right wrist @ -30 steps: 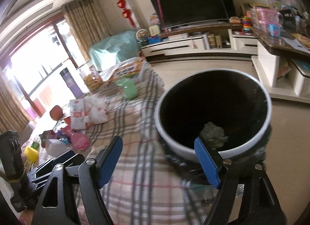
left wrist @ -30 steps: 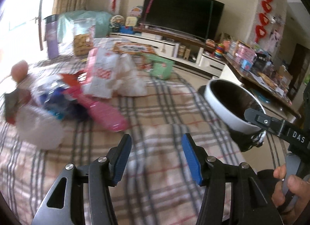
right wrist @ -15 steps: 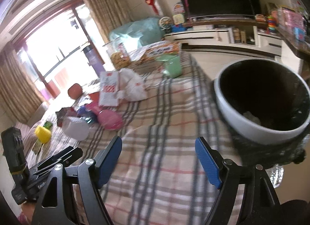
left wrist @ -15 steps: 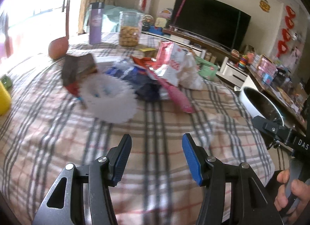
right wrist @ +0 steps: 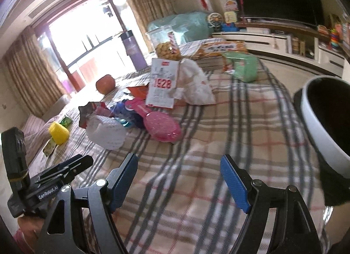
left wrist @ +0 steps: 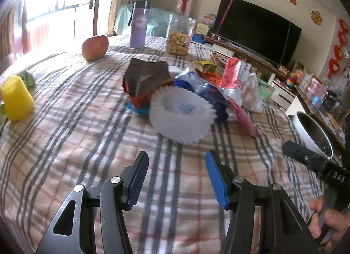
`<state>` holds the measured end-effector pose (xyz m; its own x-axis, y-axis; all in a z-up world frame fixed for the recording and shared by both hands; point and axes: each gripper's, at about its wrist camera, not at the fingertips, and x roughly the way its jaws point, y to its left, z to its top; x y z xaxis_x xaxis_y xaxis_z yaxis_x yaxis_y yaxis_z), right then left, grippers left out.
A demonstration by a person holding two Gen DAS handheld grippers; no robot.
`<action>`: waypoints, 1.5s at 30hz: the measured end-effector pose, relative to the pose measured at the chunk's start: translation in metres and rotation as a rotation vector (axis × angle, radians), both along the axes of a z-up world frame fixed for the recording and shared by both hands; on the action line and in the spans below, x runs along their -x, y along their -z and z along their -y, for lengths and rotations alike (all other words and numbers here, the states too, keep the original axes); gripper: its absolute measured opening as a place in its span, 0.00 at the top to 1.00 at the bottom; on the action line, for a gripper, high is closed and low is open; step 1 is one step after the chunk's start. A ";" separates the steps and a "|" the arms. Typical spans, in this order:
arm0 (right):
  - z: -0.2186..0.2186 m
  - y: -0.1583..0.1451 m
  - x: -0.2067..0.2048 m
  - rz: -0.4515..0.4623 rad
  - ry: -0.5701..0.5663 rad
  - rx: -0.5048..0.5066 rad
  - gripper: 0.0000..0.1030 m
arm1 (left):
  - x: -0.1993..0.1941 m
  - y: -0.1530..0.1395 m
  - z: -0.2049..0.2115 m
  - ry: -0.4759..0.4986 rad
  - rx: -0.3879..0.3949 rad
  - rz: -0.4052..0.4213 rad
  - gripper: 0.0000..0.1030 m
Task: Collect trash
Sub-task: 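Move both open grippers back over the table trash, then grasp the white mesh fruit net with the left gripper while the right grasps the pink plastic item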
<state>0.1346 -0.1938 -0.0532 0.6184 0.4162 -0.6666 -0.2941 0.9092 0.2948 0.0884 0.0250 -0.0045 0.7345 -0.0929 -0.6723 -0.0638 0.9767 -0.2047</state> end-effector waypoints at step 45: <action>0.015 0.002 -0.009 -0.068 -0.053 0.006 0.86 | -0.049 0.001 0.016 0.219 0.091 0.049 0.83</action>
<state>0.1438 -0.2090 -0.0553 0.5485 0.4433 -0.7090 -0.3217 0.8945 0.3104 0.1379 0.0085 -0.0052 0.7220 -0.3117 -0.6177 0.1594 0.9437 -0.2898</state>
